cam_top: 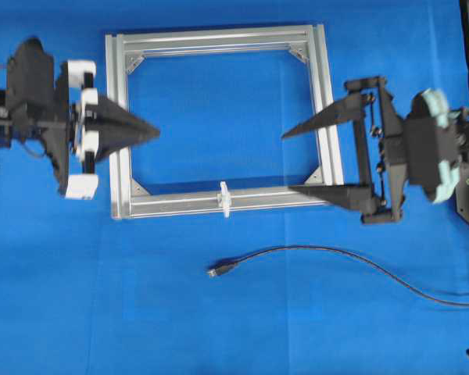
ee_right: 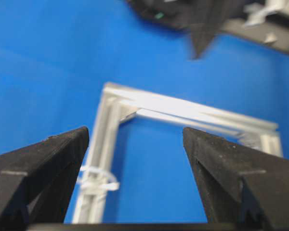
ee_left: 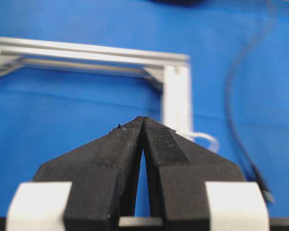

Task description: Insert the wire through the string loop located in the center.

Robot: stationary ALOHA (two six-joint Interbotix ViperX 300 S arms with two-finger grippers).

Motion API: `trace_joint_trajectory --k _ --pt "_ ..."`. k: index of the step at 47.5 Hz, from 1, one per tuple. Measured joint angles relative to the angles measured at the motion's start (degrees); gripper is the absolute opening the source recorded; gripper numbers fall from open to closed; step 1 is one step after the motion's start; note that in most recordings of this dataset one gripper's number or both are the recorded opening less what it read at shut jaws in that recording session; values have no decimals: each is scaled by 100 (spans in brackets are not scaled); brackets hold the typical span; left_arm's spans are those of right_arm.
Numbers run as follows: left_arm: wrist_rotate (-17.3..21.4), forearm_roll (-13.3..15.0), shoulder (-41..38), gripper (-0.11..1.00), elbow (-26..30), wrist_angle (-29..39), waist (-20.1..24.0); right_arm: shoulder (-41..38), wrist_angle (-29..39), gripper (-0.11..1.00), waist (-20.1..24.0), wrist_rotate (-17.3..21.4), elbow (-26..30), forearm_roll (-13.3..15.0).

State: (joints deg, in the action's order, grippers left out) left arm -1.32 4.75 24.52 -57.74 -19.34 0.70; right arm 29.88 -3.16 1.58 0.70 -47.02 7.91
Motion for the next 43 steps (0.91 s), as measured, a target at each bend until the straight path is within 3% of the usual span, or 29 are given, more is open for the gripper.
trace_joint_trajectory --k 7,18,30,43 --pt "53 0 0 0 0 -132 -492 105 -18 75 -475 9 0 9" --pt "149 -35 0 0 53 -686 -686 -70 149 75 -1028 35 -9 -9" --pt "536 -44 62 0 290 -1020 -255 -686 290 75 -958 176 -88 -299" --pt "650 -44 88 0 352 -1028 352 -853 519 75 -413 299 -88 -352"
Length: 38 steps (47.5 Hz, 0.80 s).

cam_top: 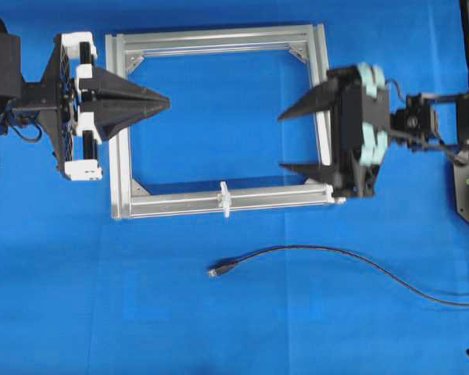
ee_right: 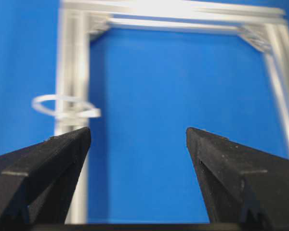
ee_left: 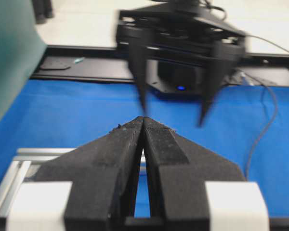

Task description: Insert the wire through the string loop located in the center.

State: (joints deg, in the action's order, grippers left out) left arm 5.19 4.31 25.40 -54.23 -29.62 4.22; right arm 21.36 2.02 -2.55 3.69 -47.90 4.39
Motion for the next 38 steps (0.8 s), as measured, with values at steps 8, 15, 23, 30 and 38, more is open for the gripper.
trace_joint_trajectory --k 8,15,23,30,38 --pt "-35 0 9 0 0 105 -18 9 26 75 -158 0 0 9" --pt "-53 0 9 0 0 501 -316 0 9 75 -527 -9 0 9" --pt "-53 0 -149 0 9 905 -756 0 -149 75 -976 -35 79 44" --pt "-53 0 -431 0 9 1072 -826 53 -308 75 -1002 -62 290 176" --pt "-35 0 -782 0 9 1099 -571 299 -334 75 -809 -70 439 237"
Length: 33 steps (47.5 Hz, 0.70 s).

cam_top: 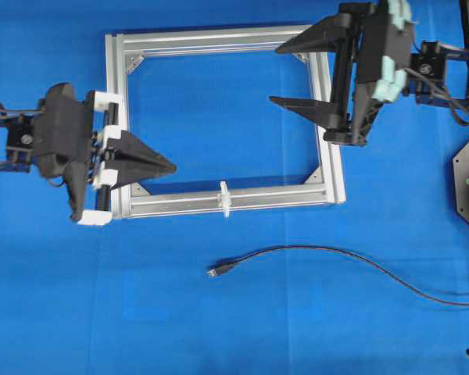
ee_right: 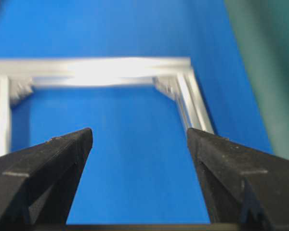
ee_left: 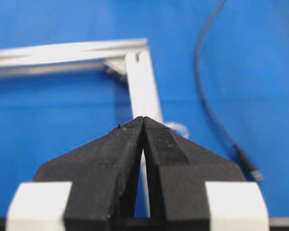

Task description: Insert the wire through the string loop located in the center.

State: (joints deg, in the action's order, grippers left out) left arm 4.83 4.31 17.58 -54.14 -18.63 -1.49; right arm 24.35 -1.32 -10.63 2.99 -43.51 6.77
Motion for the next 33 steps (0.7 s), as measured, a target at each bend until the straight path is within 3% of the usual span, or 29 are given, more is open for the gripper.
trace_joint_trajectory --k 20,33 --pt "9 0 -141 0 167 -193 1169 562 88 75 1811 35 -123 185" --pt "53 0 -35 0 519 -633 1125 -123 229 75 1758 44 -220 193"
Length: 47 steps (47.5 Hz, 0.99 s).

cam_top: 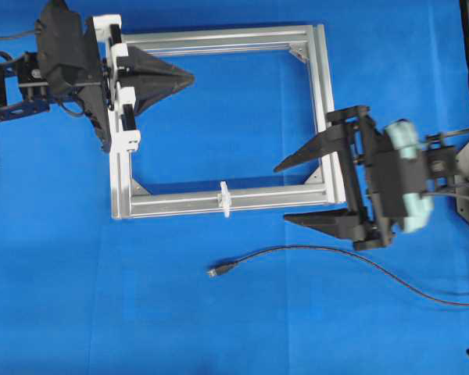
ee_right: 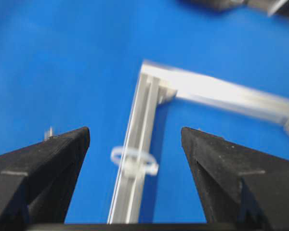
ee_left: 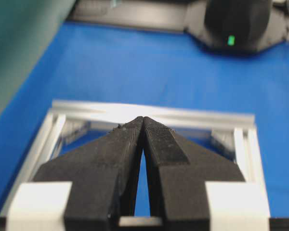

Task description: Insert the wire through the string loop located in the center.

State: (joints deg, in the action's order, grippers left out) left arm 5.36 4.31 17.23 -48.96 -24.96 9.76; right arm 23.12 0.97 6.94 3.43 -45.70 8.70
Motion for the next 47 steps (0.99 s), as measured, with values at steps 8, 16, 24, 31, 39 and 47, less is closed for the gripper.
trace_joint_trajectory --k 8,16,24,31,39,47 --pt "0 0 237 0 79 -132 -545 -527 79 75 -563 9 0 0" --pt "-26 0 448 0 0 -176 -1195 -738 97 75 -1274 0 26 0" --pt "-53 0 615 0 -237 44 -1679 -738 9 75 -1749 -44 158 88" --pt "-62 0 562 0 -343 308 -1723 -686 -9 75 -1925 -44 387 220" --pt "-62 0 176 0 -352 422 -1705 -413 -9 75 -1890 -9 562 246" --pt "-62 0 -185 0 -343 466 -1327 -18 -18 75 -1547 -18 571 246"
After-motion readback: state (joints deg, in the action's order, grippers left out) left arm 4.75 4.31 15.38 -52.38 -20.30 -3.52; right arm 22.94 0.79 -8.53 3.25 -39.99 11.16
